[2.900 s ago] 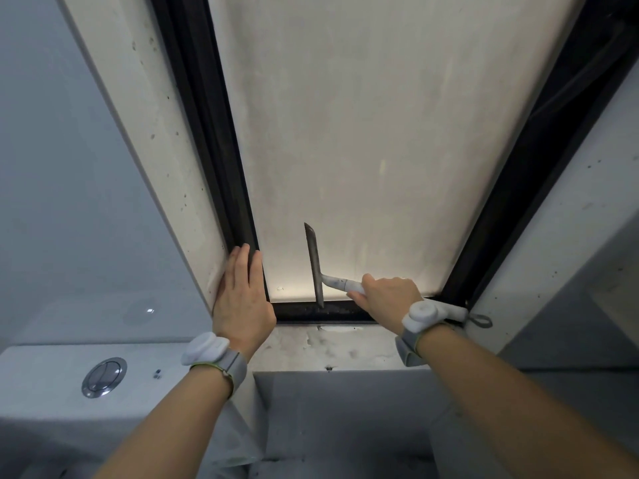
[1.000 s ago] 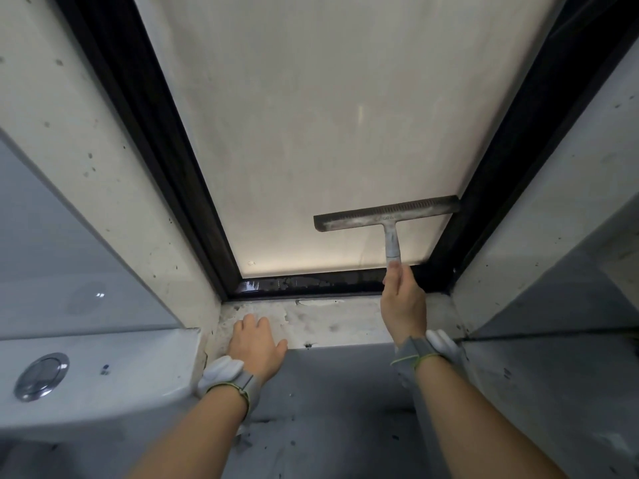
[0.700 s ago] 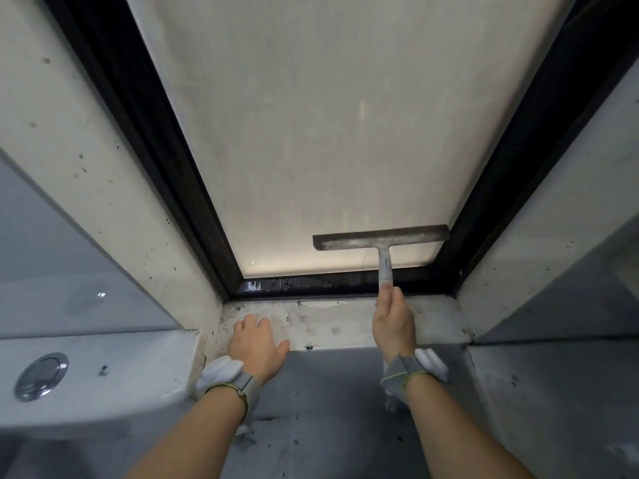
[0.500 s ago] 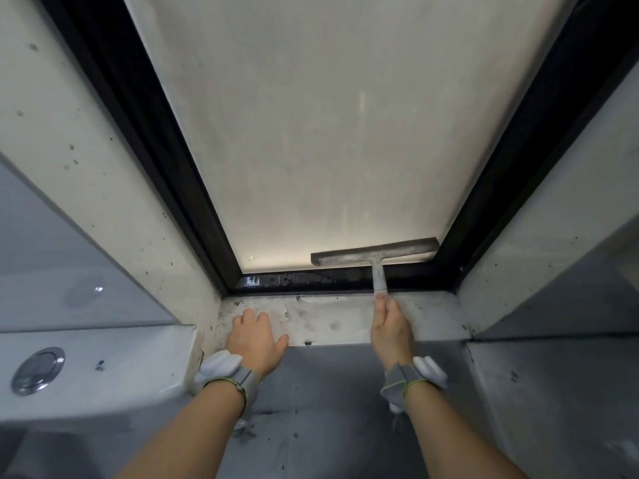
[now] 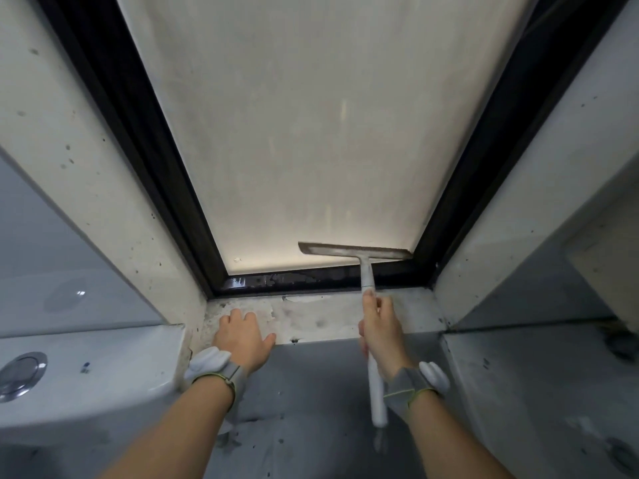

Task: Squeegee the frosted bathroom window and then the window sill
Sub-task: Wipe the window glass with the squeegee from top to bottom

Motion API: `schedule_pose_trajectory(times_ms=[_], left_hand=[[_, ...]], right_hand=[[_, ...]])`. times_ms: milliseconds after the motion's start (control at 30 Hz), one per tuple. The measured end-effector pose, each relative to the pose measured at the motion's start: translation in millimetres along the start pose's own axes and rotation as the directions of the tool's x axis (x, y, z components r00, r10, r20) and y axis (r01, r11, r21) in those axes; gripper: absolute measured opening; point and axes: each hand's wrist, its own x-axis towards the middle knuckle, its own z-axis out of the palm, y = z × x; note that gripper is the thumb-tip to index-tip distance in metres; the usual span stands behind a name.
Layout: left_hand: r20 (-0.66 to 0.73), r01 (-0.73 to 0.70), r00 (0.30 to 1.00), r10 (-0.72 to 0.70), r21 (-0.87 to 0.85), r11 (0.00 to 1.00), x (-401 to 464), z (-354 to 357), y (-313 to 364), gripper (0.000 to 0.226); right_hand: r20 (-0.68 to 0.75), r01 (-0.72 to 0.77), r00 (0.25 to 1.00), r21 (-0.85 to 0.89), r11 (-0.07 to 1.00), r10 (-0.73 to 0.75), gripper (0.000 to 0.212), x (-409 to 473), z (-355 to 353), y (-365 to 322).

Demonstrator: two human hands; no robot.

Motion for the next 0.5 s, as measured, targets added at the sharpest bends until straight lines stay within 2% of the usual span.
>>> schedule_pose_trajectory(times_ms=[33, 100, 167, 267, 500], left_hand=[[0.003, -0.004, 1.000, 0.004, 0.001, 1.000, -0.6, -0.9, 0.6, 0.064], [0.015, -0.001, 1.000, 0.001, 0.004, 1.000, -0.5, -0.5, -1.4, 0.065], [0.015, -0.009, 1.000, 0.009, 0.015, 1.000, -2.7, -1.9, -3.1, 0.064], [0.028, -0.018, 0.999, 0.018, 0.022, 1.000, -2.6, -3.0, -4.5, 0.061], [0.020, -0.031, 0.999, 0.031, 0.016, 0.999, 0.4, -1.8, -6.3, 0.054]], right_hand=[[0.016, -0.016, 1.000, 0.159, 0.987, 0.014, 0.041, -6.0, -1.3, -6.6], [0.071, -0.106, 0.994, 0.479, 0.871, 0.082, 0.040, -13.9, 0.3, -20.1], [0.094, -0.179, 0.983, 0.662, 0.728, 0.156, 0.041, -17.7, -0.5, -35.5], [0.060, -0.183, 0.977, 0.739, 0.648, 0.206, 0.043, -11.1, -4.8, -54.0], [-0.016, -0.169, 0.963, 0.743, 0.648, 0.270, 0.043, 7.2, -23.6, -66.8]])
